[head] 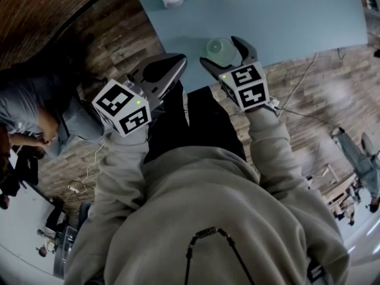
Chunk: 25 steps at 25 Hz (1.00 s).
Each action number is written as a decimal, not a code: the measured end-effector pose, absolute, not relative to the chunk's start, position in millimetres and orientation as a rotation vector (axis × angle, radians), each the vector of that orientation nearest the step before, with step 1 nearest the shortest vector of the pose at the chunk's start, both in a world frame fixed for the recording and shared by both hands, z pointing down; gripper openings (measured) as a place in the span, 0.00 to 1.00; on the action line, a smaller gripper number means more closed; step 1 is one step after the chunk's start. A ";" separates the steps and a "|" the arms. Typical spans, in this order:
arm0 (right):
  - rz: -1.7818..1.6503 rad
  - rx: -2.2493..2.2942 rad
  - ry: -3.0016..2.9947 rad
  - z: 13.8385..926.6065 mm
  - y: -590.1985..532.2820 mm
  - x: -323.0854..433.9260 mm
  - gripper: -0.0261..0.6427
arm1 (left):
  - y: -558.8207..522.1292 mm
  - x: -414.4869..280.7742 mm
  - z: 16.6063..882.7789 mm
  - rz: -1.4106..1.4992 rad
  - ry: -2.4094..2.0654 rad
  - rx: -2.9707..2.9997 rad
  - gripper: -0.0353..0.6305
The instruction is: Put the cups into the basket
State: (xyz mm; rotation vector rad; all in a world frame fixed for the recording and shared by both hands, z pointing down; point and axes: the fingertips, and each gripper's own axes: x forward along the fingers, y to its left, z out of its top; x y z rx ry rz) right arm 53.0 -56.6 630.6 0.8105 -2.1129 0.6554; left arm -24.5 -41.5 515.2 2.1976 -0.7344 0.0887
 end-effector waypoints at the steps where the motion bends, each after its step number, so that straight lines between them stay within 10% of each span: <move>1: 0.653 0.806 -2.103 632.5 -56.1 53.2 0.69 | -40.8 -24.2 515.1 0.099 -0.733 2.200 0.05; 25: 0.588 0.771 -2.003 642.8 -58.8 61.9 0.63 | -36.5 -12.6 517.6 0.110 -0.718 2.237 0.05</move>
